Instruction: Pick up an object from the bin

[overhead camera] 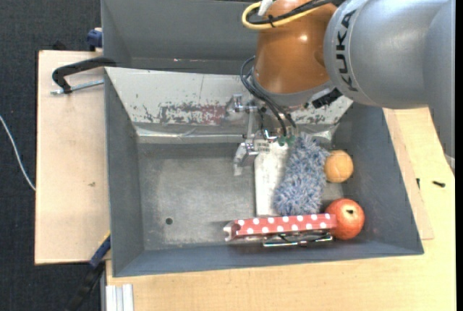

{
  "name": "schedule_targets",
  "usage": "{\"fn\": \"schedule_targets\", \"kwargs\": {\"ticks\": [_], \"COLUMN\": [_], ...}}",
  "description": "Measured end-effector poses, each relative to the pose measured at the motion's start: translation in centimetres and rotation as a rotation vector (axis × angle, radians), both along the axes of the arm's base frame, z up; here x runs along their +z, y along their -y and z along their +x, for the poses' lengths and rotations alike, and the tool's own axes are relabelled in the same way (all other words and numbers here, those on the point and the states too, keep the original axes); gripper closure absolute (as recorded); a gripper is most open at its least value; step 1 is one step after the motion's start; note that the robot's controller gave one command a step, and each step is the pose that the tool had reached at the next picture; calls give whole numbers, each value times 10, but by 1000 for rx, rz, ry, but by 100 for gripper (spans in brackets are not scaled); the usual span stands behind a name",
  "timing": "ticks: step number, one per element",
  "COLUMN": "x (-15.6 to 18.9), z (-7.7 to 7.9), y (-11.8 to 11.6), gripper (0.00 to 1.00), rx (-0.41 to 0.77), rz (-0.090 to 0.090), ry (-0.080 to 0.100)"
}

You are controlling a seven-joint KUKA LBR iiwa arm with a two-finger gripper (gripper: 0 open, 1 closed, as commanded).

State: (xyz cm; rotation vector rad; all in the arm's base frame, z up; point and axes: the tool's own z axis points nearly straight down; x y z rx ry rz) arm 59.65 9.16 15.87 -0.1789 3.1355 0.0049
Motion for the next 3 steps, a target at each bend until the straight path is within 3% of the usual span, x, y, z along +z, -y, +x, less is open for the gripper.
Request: {"fn": "schedule_targets", "kwargs": {"ticks": [1, 2, 3], "x": [9, 9, 9], "z": [-2, -2, -2], "y": [57, 57, 57], "gripper": [100, 0, 0], "rx": [83, 83, 83], "rz": [-2, -2, -1], "ry": [1, 1, 1]}}
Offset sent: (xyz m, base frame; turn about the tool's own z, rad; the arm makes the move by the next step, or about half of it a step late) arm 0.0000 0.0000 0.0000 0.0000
